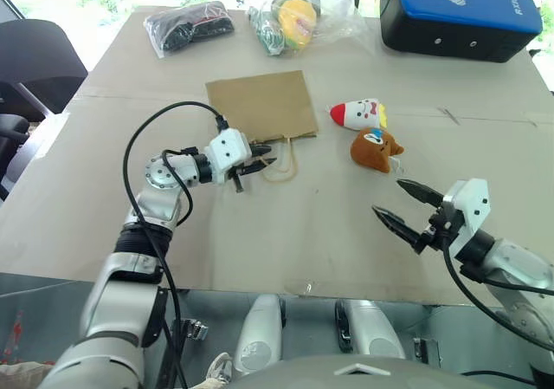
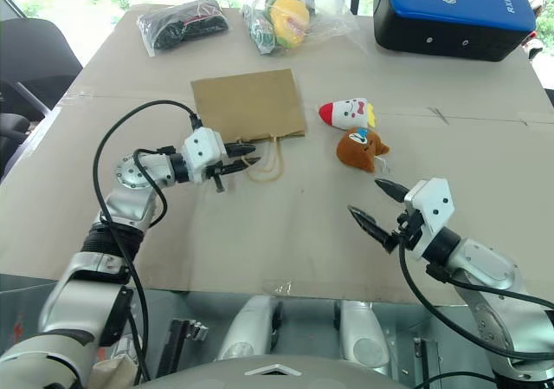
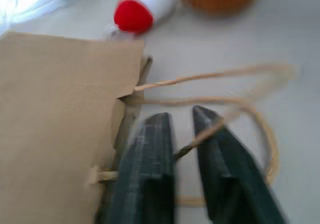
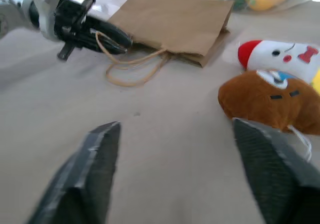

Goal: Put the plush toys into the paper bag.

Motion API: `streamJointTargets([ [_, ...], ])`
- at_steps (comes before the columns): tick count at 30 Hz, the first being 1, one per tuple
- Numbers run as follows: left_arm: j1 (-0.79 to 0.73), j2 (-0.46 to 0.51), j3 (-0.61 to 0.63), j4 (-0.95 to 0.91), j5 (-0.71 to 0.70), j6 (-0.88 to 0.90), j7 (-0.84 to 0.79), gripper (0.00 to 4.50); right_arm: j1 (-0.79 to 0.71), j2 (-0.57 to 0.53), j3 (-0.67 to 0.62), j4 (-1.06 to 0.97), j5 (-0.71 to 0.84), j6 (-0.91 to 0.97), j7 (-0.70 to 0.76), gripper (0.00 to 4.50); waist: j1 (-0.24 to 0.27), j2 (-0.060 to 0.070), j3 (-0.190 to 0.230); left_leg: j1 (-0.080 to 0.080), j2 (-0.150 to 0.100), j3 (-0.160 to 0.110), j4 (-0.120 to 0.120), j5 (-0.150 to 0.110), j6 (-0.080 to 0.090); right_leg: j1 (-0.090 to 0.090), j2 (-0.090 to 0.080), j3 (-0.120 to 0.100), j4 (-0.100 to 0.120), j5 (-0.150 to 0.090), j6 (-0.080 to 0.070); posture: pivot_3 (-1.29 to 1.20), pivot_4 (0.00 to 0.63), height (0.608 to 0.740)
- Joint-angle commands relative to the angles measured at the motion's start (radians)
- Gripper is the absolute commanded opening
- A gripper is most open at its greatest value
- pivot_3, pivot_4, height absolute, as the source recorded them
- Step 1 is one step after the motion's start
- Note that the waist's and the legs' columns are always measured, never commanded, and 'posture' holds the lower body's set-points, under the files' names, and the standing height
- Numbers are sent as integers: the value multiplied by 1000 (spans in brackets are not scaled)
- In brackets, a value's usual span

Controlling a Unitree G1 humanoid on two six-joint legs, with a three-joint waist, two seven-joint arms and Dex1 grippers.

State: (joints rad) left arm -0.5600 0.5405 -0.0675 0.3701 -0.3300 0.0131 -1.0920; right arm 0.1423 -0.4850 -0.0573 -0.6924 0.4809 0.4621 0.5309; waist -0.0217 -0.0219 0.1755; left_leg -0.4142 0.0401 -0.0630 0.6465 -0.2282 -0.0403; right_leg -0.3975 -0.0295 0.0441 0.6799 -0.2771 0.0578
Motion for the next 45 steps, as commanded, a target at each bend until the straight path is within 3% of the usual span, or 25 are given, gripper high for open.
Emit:
streamJointTargets([
  [1,21,4,57,-272,-259,327,-21,0,-71,44,108,0,-52,7,-47,1192,-5,0,0,0,0,0,0,0,0,0,0,0,0,0,0,0,150,740],
  [3,40,9,72,-370,-334,442,-8,0,-125,70,167,42,-91,8,-60,116,-13,0,0,0,0,-1,0,0,0,0,0,0,0,0,0,0,150,740],
  [4,48,8,89,-419,-380,505,23,0,-173,86,205,93,-119,9,-60,47,-15,0,0,0,0,-1,1,0,0,0,0,0,1,0,0,0,150,740],
  [8,56,-11,174,-534,-519,665,157,0,-367,191,299,350,-169,-9,-41,47,-23,0,0,2,0,-1,1,0,0,1,1,0,1,0,0,0,150,740],
  [15,77,-28,187,-649,-537,696,236,0,-641,391,357,841,-215,-108,56,47,-15,0,0,1,0,-2,1,0,0,1,0,-1,0,0,0,0,150,740],
  [21,34,-49,262,-700,-584,697,354,0,-772,521,420,1230,-352,-274,56,47,-24,0,0,2,0,-1,1,0,0,1,0,-1,1,0,0,0,150,740],
  [26,-65,-17,393,-660,-589,667,490,0,-796,549,452,1403,-467,-332,7,47,-40,-3,-2,9,0,-1,-2,0,0,5,1,1,3,1,-1,0,150,740],
  [31,-57,2,440,-676,-534,620,563,0,-781,545,463,1418,-524,-348,10,47,-48,-3,-4,33,0,4,-12,0,0,24,1,6,-1,0,-1,0,150,740],
  [34,16,0,467,-714,-504,595,613,0,-766,539,453,1381,-533,-354,6,47,-48,-3,-4,33,0,4,-12,0,0,23,2,7,-1,0,-1,0,150,740],
  [38,175,10,404,-776,-413,533,572,0,-732,524,431,1244,-525,-435,5,47,-42,-3,-4,31,0,5,-12,0,-1,22,1,7,-1,0,-1,0,150,740],
  [43,245,-27,372,-765,-364,465,562,0,-682,444,356,913,-374,-252,148,47,-18,-2,-2,26,0,4,-12,0,-1,18,0,5,-3,0,-1,0,150,740],
  [45,248,-42,370,-760,-374,457,558,0,-658,387,336,743,-345,-174,162,762,-15,-2,-2,20,0,2,-10,0,-1,14,-1,3,-2,0,-1,0,150,740],
])
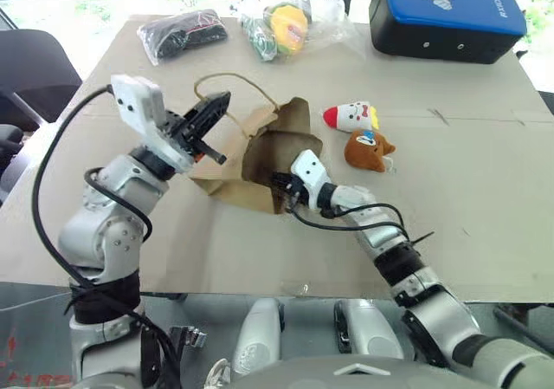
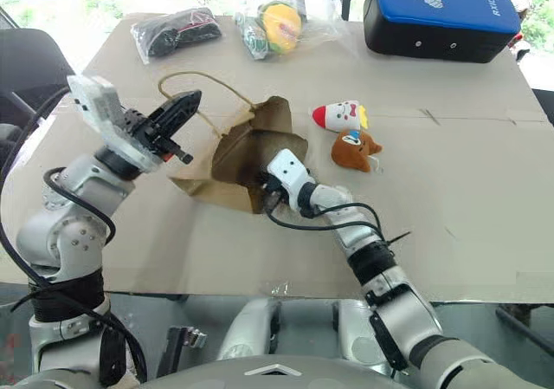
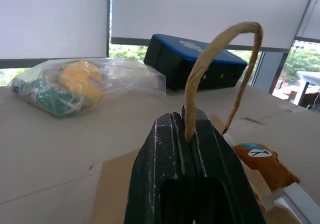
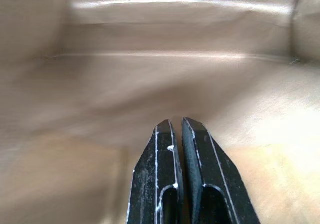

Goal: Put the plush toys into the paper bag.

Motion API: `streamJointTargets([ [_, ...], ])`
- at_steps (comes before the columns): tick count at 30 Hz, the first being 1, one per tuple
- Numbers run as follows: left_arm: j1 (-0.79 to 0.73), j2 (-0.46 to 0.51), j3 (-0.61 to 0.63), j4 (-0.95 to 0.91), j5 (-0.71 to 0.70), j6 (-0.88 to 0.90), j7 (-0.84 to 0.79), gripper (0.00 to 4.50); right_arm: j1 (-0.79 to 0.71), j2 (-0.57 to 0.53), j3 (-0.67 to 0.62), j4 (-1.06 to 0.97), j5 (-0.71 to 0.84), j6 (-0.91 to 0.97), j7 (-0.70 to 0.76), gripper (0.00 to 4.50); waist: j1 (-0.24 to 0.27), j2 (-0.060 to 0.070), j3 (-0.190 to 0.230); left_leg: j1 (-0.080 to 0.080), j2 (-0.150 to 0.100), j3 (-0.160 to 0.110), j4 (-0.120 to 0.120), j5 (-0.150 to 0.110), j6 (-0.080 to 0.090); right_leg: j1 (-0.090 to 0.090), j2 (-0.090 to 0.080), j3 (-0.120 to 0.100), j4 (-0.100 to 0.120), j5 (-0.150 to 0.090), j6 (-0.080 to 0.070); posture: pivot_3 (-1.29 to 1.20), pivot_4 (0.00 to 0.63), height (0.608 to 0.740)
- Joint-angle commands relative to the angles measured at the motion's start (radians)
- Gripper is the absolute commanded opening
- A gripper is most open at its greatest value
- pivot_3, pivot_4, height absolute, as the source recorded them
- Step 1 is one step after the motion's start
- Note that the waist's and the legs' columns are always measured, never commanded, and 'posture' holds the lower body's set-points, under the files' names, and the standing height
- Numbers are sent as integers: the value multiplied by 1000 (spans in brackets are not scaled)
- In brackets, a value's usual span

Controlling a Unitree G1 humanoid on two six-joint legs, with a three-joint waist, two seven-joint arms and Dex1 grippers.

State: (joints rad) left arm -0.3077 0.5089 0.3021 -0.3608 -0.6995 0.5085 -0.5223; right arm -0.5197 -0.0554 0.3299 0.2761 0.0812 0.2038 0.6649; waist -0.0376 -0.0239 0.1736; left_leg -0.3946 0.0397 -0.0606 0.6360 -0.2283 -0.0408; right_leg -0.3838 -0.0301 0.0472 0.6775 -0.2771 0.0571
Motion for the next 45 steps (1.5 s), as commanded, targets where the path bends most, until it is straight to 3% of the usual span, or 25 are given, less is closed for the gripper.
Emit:
streamJointTargets([
  [1,-4,-14,0,-27,-8,-40,-14,0,12,-61,-61,-293,75,130,29,1207,0,0,0,-2,0,0,1,0,0,-2,0,0,0,0,0,0,150,740],
  [5,-14,-24,-5,-13,-10,-42,-18,0,35,-225,-121,-596,139,357,58,2875,0,1,1,-4,0,-1,0,0,0,-3,0,-1,0,0,0,0,150,740],
  [9,-33,-40,0,-8,-35,-31,-10,0,-18,-333,-200,-618,82,496,-43,2875,-3,1,1,-4,0,-1,0,0,0,-3,0,-1,0,0,0,0,150,740],
  [14,-37,-55,-14,-20,-47,-23,-4,0,-122,-356,-166,-238,-23,497,-130,2875,-4,0,1,-3,0,0,0,0,0,-3,0,0,0,0,0,0,150,740],
  [17,-37,-47,-25,-22,-45,-23,-15,0,-170,-327,-145,-76,-22,444,-93,2875,-4,0,1,-4,0,0,0,0,0,-3,0,0,-1,0,0,0,150,740],
  [20,-48,-42,-25,-19,-47,-21,-12,0,-192,-336,-100,43,-82,364,-87,2104,-8,0,1,-3,0,1,0,0,0,-3,0,1,-1,0,0,0,150,740],
  [24,-49,-44,-41,-27,-45,-19,-15,0,-161,-364,-126,-13,-77,320,-68,293,-4,0,1,-3,0,1,0,0,0,-3,0,1,-1,0,0,0,150,740],
  [25,-48,-44,-42,-29,-47,-17,-15,0,-150,-371,-142,-49,-64,328,-59,73,-3,0,1,-3,0,1,0,0,0,-3,0,1,-2,0,0,0,150,740],
  [32,-71,-64,-75,-14,-57,-11,-25,0,-95,-477,-458,-503,248,525,26,73,5,4,5,-7,-1,0,0,0,0,-3,-1,-1,-4,0,0,0,150,740],
  [36,-93,-86,-95,1,-64,-6,-27,0,-163,-481,-513,-663,395,671,2,73,-6,4,5,-6,0,-1,-1,0,0,-3,0,-1,-4,0,0,0,150,740],
  [45,-139,-129,-83,19,-121,12,-6,0,-238,-466,-166,-656,275,648,-21,73,-1,4,5,-6,0,0,-2,0,0,-3,0,-1,-6,0,0,0,150,740],
])
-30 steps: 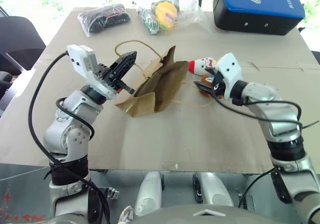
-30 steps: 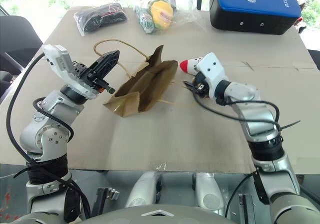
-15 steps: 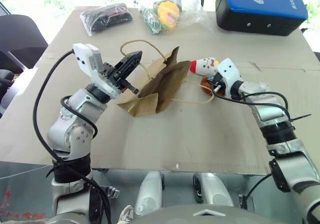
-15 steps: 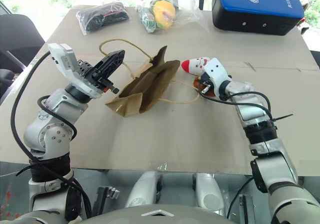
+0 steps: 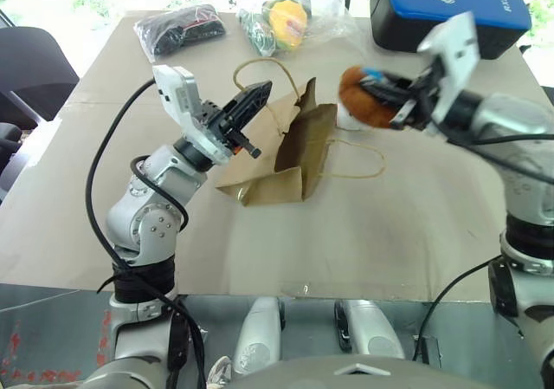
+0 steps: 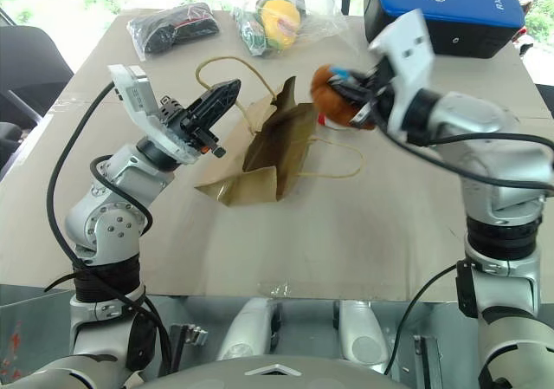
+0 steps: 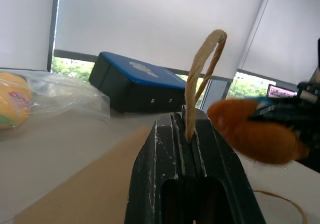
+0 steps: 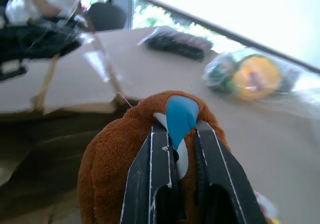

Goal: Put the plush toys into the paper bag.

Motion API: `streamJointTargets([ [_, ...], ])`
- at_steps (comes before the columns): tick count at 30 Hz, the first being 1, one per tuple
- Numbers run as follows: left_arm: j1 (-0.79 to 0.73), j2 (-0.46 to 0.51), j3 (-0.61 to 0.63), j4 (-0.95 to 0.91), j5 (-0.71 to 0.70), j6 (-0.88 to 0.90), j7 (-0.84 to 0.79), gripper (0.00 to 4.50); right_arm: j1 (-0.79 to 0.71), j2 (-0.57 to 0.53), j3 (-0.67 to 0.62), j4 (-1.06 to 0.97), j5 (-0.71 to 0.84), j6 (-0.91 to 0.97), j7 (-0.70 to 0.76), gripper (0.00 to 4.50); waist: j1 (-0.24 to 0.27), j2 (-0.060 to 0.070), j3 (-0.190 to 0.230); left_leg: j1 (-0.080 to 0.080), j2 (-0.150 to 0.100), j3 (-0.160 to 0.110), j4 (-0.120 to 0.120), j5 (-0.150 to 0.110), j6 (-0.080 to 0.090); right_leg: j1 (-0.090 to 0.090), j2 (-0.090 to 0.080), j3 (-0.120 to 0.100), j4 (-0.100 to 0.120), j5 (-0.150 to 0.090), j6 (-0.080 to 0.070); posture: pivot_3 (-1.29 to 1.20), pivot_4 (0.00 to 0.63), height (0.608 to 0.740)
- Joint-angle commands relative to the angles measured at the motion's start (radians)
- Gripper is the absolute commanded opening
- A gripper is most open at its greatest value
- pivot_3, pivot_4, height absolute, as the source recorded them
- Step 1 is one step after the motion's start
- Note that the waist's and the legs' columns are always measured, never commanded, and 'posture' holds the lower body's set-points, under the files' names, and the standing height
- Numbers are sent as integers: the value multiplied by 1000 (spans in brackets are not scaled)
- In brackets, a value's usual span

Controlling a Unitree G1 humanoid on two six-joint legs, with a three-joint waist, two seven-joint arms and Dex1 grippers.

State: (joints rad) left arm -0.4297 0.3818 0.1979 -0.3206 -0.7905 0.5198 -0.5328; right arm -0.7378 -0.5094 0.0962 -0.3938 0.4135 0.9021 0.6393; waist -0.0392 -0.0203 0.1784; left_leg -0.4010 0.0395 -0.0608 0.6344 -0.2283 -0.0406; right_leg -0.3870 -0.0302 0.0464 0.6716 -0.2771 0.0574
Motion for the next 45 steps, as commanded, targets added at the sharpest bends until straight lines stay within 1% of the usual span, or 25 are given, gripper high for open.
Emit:
streamJointTargets([
  [1,-16,-2,20,-24,-31,1,5,0,-26,-6,94,32,-70,-68,11,73,2,0,0,0,0,0,0,0,0,0,0,0,0,0,0,0,150,740],
  [4,-9,-5,16,-32,-35,2,10,0,-75,42,157,104,-96,-109,28,73,1,0,0,-1,0,0,0,0,0,0,-1,-1,-1,0,0,0,150,740],
  [9,21,-26,8,-63,-38,-2,35,0,-187,138,345,346,-203,-222,121,73,-6,0,0,1,0,-1,-1,0,0,-1,1,0,0,0,0,0,150,740],
  [10,28,-29,12,-71,-39,-3,42,0,-197,159,359,380,-203,-237,147,738,-4,0,0,1,0,-1,-1,0,0,-1,1,-1,0,0,0,0,150,740],
  [12,45,-30,27,-85,-44,-4,58,0,-208,190,349,407,-190,-244,170,1429,-1,0,0,0,0,-1,-1,0,0,-1,0,-1,0,0,0,0,150,740],
  [13,54,-27,37,-88,-45,-6,64,0,-213,194,340,412,-195,-250,172,1914,1,0,0,0,0,-1,-1,0,0,-1,0,-1,-1,0,0,0,150,740],
  [14,66,-24,49,-93,-47,-9,73,0,-216,187,323,407,-193,-247,179,2507,3,0,0,-2,0,-1,-1,0,0,-1,-1,-1,-1,0,0,0,150,740],
  [15,77,-23,60,-97,-48,-12,84,0,-215,173,302,396,-184,-240,192,2833,4,0,0,-2,0,-1,0,0,0,-2,-1,-2,-1,0,0,0,150,740],
  [17,99,-20,79,-112,-44,-17,105,0,-208,136,238,364,-145,-228,225,2833,7,0,0,-4,-1,-2,0,0,0,-2,-2,-2,-1,0,0,0,150,740],
  [21,135,-14,111,-137,-32,-22,153,0,-231,79,36,382,-2,-190,277,2833,8,0,0,-10,-1,-3,2,0,0,-8,-2,-4,0,0,0,0,150,740],
  [22,140,-12,118,-144,-32,-23,166,0,-251,66,-7,432,11,-201,281,2833,8,0,0,-12,-1,-4,3,0,0,-10,-2,-4,0,0,0,0,150,740],
  [24,146,-9,125,-156,-36,-22,178,0,-289,51,-50,548,-8,-262,276,2833,2,0,0,-12,-1,-4,3,0,0,-10,-2,-4,1,1,0,0,150,740],
  [25,146,-7,127,-163,-38,-21,185,0,-317,53,-58,628,-29,-293,264,2833,1,0,0,-12,-1,-3,3,0,0,-10,-1,-4,1,1,0,0,150,740],
  [29,144,0,131,-187,-47,-15,204,0,-401,74,25,989,-224,-524,177,2833,-4,0,0,-11,-1,-3,3,0,0,-10,-1,-3,1,1,0,0,150,740],
  [33,151,11,131,-204,-48,-15,211,0,-450,178,115,1385,-392,-697,61,2833,-7,-1,0,-11,-1,-1,2,0,0,-11,-1,-2,1,1,0,0,150,740],
  [35,156,14,129,-212,-49,-15,217,0,-454,220,123,1518,-438,-747,6,2833,-5,0,0,-11,-1,-1,2,0,0,-11,-1,-2,1,1,0,0,150,740],
  [38,164,25,132,-229,-59,-7,220,0,-453,232,127,1603,-487,-810,-33,2049,-2,-1,0,-13,-1,0,2,3,-5,-13,-2,-1,1,1,0,0,150,740],
  [39,167,28,134,-232,-62,-5,220,0,-453,227,123,1610,-493,-825,-24,1484,-2,-1,-1,-13,-1,0,2,3,-5,-13,-2,-1,1,1,0,0,150,740],
  [43,169,32,128,-234,-73,-5,220,0,-443,177,81,1581,-484,-875,29,55,1,-1,-1,-12,-1,-1,2,2,-3,-12,-2,-2,2,1,0,0,150,740],
  [45,165,31,116,-234,-80,-3,216,0,-419,130,38,1513,-449,-891,76,55,5,-1,-1,-13,-1,-1,3,1,-1,-12,-2,-2,2,1,0,0,150,740],
])
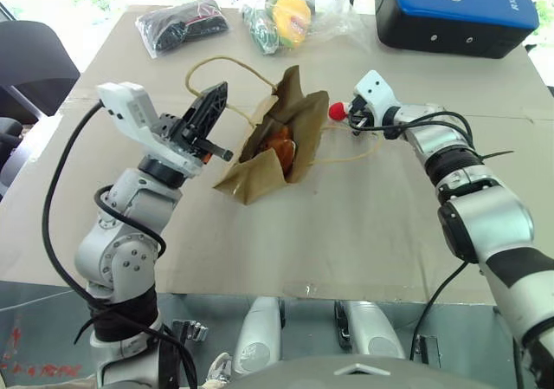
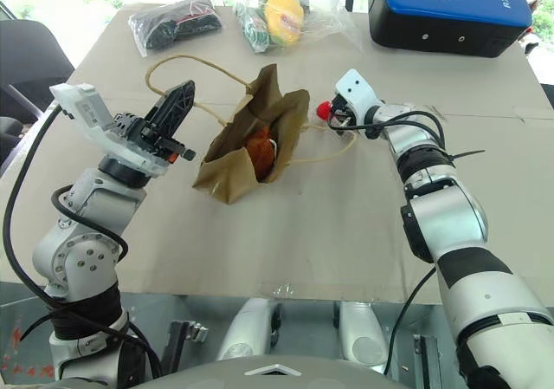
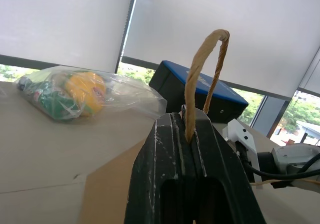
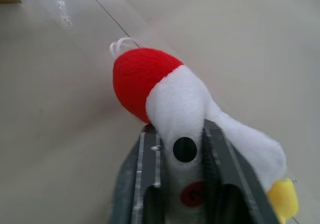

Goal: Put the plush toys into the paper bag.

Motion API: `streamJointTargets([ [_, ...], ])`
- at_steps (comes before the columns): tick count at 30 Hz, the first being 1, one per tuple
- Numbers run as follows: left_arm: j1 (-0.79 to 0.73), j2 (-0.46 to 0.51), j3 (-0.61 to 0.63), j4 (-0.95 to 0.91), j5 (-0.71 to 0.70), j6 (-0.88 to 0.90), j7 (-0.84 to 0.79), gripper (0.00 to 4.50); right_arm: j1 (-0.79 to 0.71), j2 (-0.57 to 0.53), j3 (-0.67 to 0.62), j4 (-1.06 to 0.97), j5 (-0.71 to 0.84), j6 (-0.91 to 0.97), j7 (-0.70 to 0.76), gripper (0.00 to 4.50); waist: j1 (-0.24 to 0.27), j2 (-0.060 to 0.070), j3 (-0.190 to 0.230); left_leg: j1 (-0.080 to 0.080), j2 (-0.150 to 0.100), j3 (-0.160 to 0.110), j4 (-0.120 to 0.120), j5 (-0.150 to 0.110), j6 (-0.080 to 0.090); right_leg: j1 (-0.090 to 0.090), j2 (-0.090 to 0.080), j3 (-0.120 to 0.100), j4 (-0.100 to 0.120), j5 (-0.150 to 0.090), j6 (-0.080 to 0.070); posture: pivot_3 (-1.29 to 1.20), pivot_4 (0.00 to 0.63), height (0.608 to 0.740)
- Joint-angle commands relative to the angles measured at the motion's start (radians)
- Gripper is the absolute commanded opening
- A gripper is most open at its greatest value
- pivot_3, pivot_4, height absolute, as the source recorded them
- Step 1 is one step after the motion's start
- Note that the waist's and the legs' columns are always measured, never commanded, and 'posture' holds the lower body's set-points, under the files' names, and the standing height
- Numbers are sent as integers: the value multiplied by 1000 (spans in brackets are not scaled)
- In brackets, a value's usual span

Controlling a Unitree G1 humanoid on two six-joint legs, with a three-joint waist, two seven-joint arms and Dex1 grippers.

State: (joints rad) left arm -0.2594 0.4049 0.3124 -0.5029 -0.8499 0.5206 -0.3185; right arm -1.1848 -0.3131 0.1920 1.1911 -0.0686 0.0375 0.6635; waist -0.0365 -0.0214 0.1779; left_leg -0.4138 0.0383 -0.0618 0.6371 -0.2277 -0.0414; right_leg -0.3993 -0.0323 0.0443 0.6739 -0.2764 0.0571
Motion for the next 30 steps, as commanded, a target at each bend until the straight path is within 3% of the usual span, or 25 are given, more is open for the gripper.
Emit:
streamJointTargets([
  [1,-10,8,-4,-50,-25,-1,-2,0,54,-99,-83,-144,60,-35,93,55,4,0,0,0,0,0,0,0,0,0,0,0,0,0,0,0,150,740],
  [6,-44,13,-33,-9,-30,4,-32,0,313,-270,-219,-875,258,137,239,55,16,4,2,-2,0,0,0,0,0,-1,-1,-1,-2,0,0,0,150,740],
  [11,-97,19,-60,47,-21,6,-71,0,436,-344,-187,-1236,266,210,261,55,-7,4,2,2,1,0,-1,0,0,0,1,1,1,0,0,0,150,740],
  [14,-127,20,-70,77,-13,4,-86,0,411,-315,-143,-1317,252,276,231,55,-8,4,2,2,0,0,1,0,1,0,1,1,4,0,0,0,150,740],
  [20,-178,0,-87,132,9,-17,-112,0,337,-230,85,-1266,26,271,153,55,-3,3,2,1,0,-1,3,0,0,0,2,1,4,0,0,0,150,740],
  [30,-180,-58,-123,149,62,-59,-117,0,241,-39,243,-1165,-86,283,137,55,-6,3,2,0,0,-1,3,2,-4,0,0,-1,3,0,0,0,150,740],
])
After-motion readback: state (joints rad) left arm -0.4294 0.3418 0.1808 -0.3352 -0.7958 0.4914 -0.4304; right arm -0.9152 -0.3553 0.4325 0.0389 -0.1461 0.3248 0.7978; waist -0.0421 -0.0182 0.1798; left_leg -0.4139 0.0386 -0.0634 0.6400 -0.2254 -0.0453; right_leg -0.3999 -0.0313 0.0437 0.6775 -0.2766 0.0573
